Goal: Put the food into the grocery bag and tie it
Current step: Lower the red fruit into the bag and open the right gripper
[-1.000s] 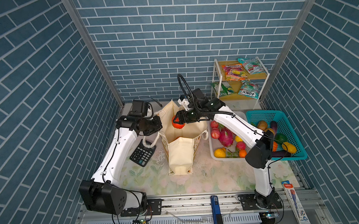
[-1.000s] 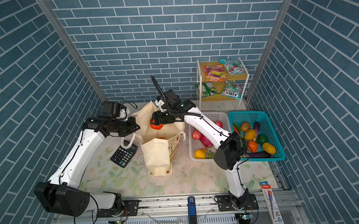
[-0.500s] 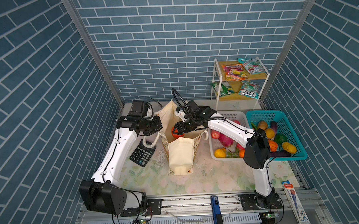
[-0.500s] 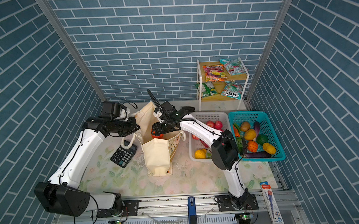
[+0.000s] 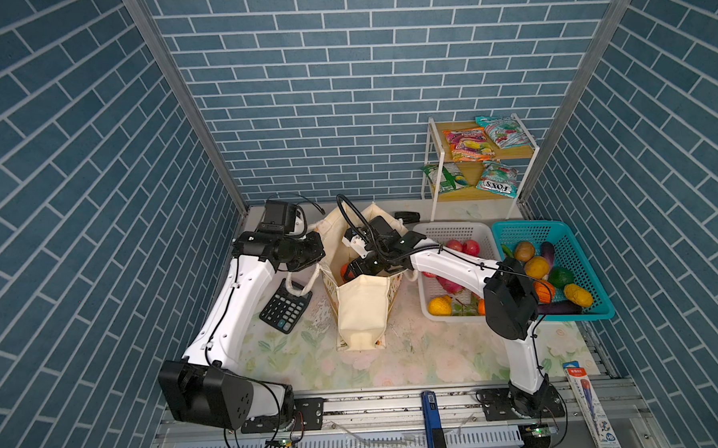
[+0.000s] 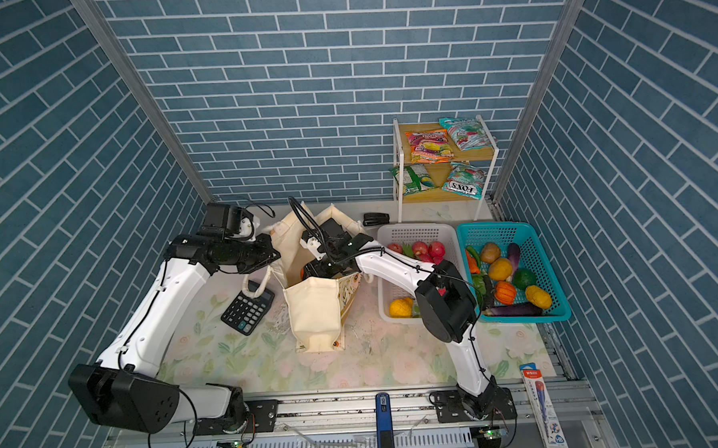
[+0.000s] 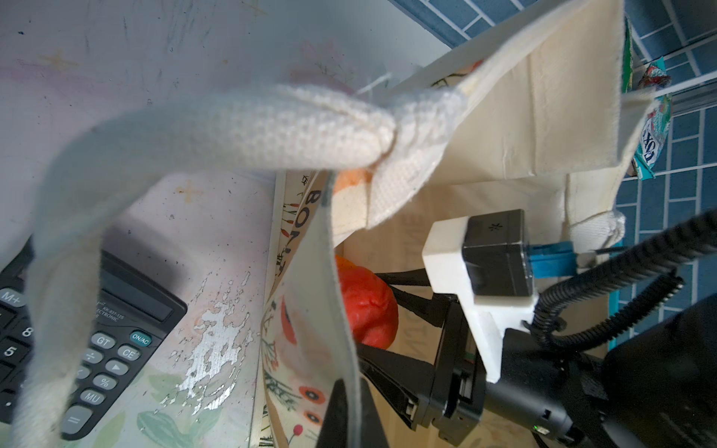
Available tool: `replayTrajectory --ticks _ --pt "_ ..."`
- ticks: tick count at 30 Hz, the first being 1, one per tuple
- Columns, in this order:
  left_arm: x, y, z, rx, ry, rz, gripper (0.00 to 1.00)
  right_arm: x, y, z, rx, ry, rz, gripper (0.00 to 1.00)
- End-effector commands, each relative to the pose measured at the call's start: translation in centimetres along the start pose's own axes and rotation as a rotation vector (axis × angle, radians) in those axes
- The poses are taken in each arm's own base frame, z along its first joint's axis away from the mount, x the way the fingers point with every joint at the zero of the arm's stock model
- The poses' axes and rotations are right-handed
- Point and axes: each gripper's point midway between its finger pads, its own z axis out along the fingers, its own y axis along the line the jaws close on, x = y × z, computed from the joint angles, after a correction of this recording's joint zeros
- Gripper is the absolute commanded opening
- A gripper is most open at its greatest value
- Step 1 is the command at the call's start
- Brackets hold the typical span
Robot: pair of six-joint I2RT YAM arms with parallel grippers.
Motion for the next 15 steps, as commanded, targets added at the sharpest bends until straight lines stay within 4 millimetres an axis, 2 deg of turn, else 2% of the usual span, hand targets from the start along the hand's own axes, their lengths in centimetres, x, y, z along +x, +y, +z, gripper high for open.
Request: replayTrajectory --ticks 1,5,9,15 --pt "0.7 0.0 0.3 -0.002 0.038 0.009 0.00 -0.7 -0.4 0.9 0.022 -0.012 -0.075 0.54" --pt "0.5 0.0 0.2 -0.004 0.032 0.011 0.00 0.5 -1.1 2.3 0.028 0.037 -0.066 0.57" --pt "0.4 -0.1 0.1 -0.003 0.025 0.014 0.00 1.4 -1.7 2.9 0.050 0.073 -0.061 0.65" --pt "0.4 0.0 0.1 -0.007 0.022 0.015 0.00 0.0 -1.7 1.8 0.082 0.038 -0.082 0.82"
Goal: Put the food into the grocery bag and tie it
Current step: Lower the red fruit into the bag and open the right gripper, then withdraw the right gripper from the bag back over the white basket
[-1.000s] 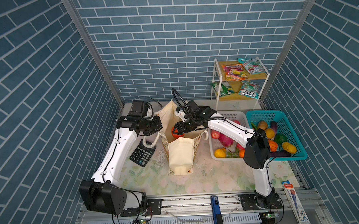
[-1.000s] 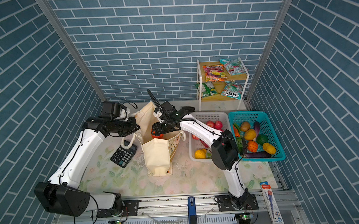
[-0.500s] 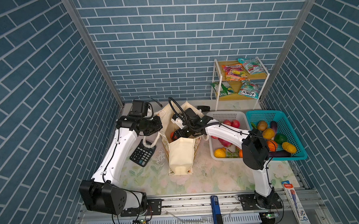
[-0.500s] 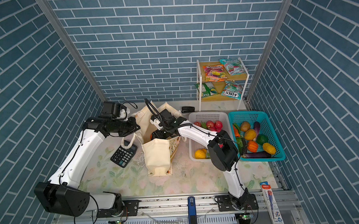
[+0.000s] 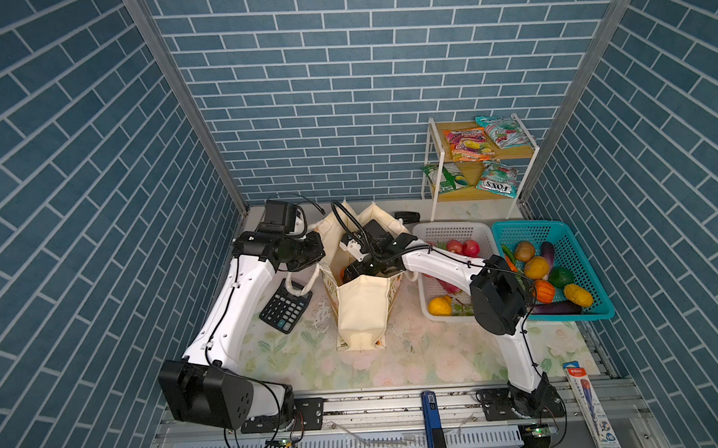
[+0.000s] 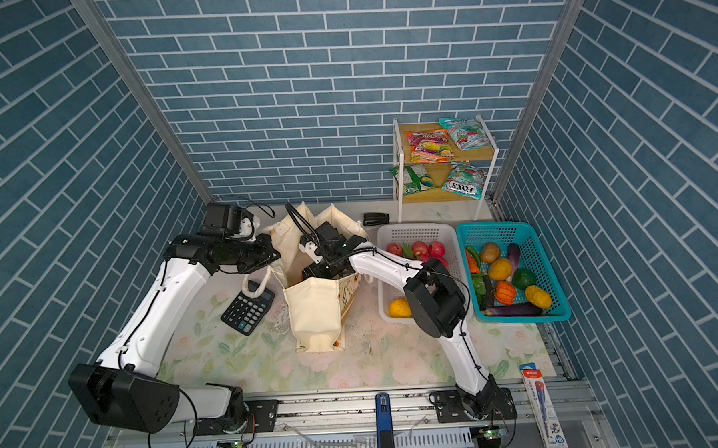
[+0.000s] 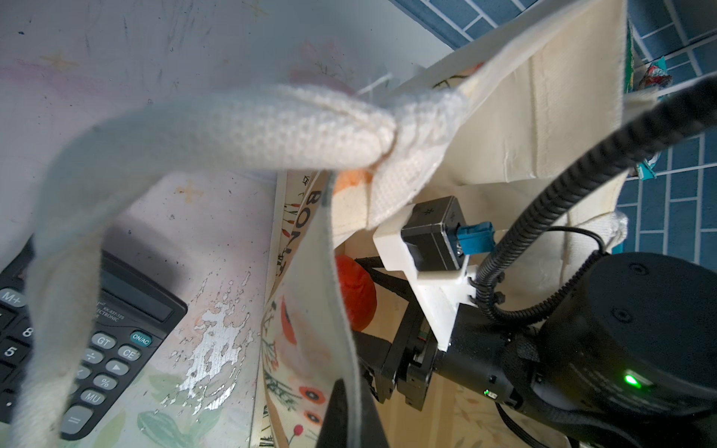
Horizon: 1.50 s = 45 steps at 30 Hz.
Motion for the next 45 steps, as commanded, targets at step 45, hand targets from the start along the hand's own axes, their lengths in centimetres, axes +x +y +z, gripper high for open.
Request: replayTrajectory --ticks 45 --pt "-0.2 0.1 -0.2 -0.023 -0.005 0.020 0.00 6.3 -16.2 -35.4 0.940 -0.715 0.586 0.98"
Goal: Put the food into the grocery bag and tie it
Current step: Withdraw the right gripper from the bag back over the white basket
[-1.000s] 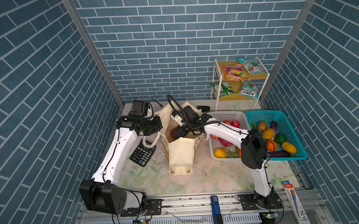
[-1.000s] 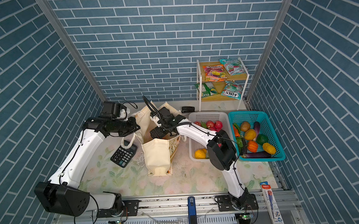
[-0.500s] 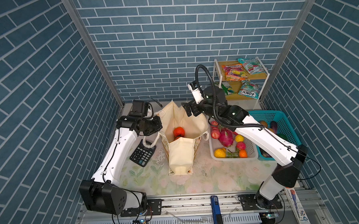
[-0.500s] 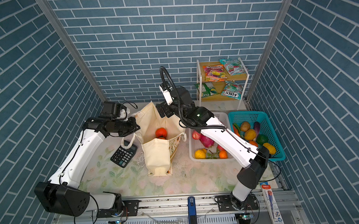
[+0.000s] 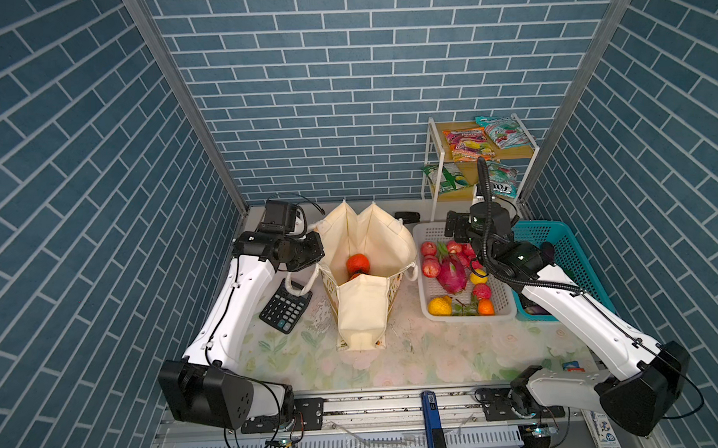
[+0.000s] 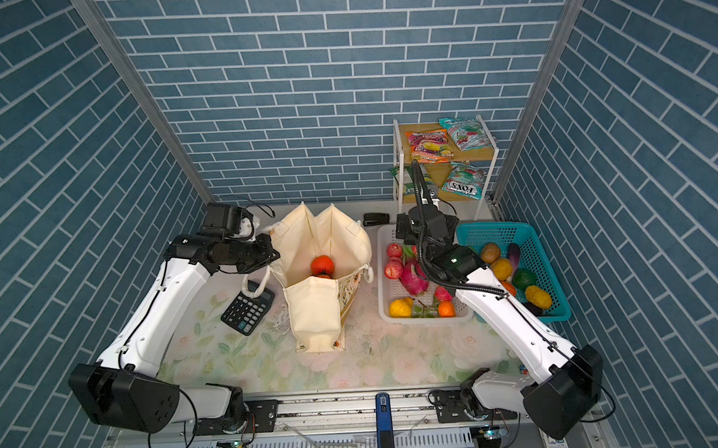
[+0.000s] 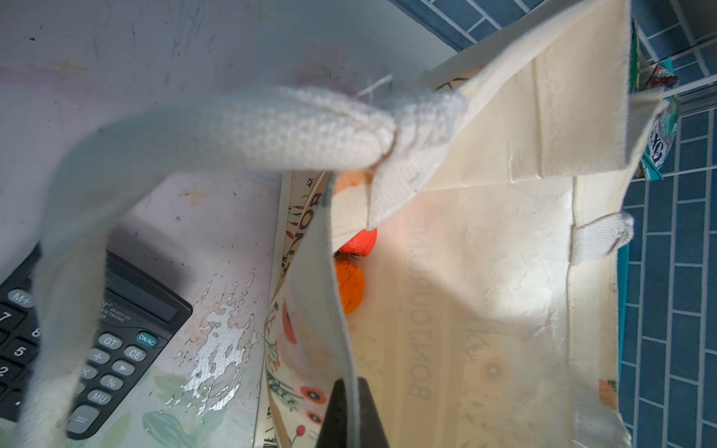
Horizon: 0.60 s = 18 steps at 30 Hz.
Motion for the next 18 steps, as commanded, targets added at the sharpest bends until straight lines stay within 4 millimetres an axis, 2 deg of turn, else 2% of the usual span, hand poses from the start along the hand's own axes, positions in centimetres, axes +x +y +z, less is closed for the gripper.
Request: replayTrajectory --ticks 1,4,13,18 --pt "-0.1 -0.1 -0.1 -0.012 0.005 0.015 0.00 2.0 -2.4 -0.4 0.079 0.052 0.106 0.98" --pt "0.0 0.0 -0.1 -0.014 0.007 0.013 0.00 4.1 -3.3 -0.2 0.105 0.108 0.107 0.98" --pt "0.1 0.1 -0.2 -0.023 0.008 0.008 0.00 10.9 -4.5 1.1 0.104 0.339 0.036 0.98" --pt "0.4 0.4 -0.3 -0.031 0.006 0.004 0.00 11.6 -3.6 1.4 0.078 0.389 0.117 0.97"
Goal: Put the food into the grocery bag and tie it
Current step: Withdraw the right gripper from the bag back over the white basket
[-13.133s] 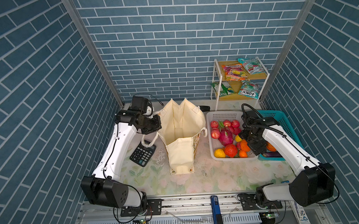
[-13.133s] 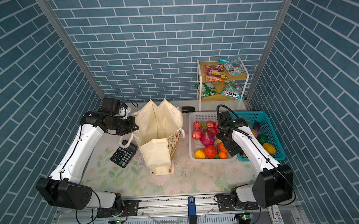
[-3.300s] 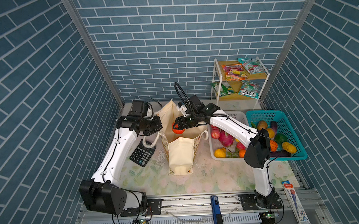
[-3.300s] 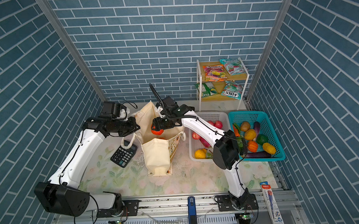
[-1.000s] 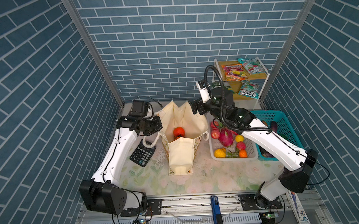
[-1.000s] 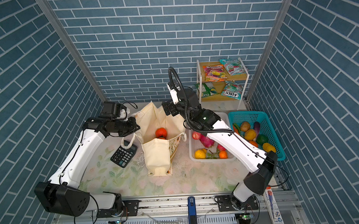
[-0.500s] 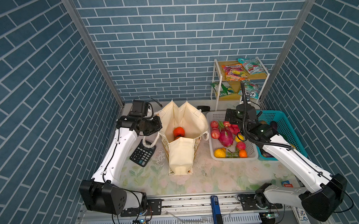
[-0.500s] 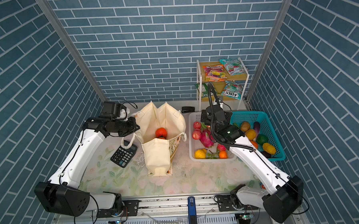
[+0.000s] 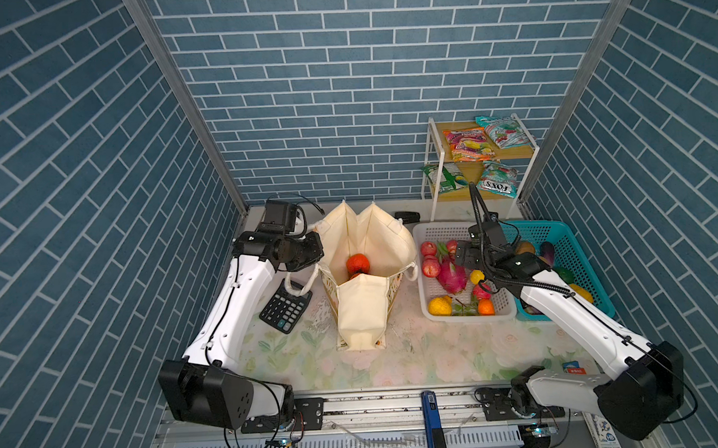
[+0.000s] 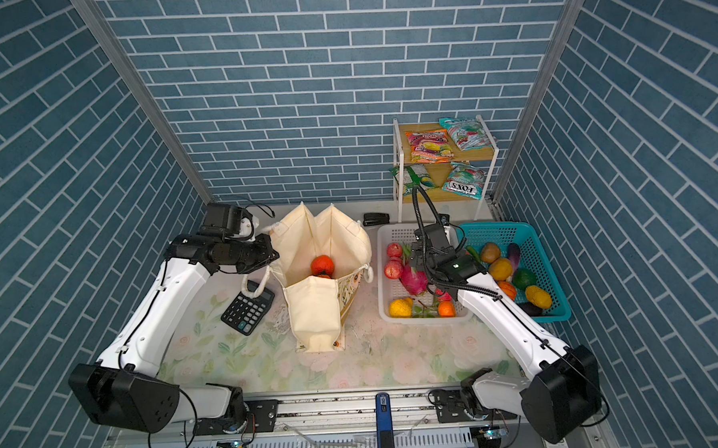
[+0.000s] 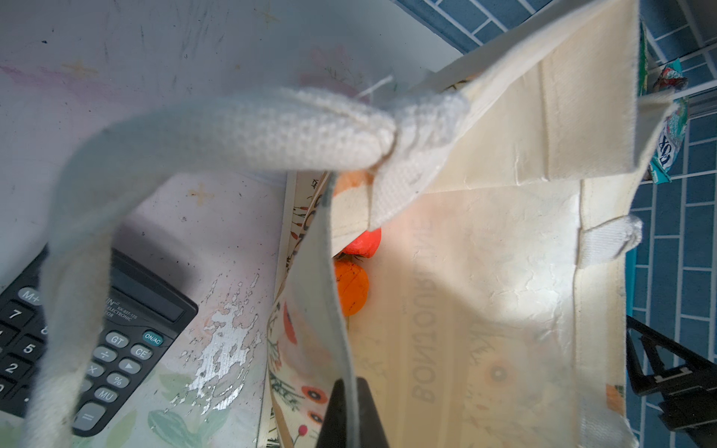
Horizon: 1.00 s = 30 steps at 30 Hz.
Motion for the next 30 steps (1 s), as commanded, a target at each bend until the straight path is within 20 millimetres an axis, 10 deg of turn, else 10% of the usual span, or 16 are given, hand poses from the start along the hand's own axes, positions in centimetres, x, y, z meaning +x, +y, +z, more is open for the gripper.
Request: replayTrajectory --ticks 1,15,30 --pt "0.5 0.2 -0.3 -0.018 0.012 0.003 0.00 0.9 0.8 0.1 -0.041 0.067 0.119 0.96" --pt "0.1 0.0 -0.1 -0.008 -0.002 0.001 0.00 3.5 5.2 1.7 -0.134 0.298 1.168 0.89" --pt "-0.5 -0.1 0.2 -0.004 -0.018 -0.001 0.00 5.7 8.0 4.6 -0.111 0.444 1.360 0.92"
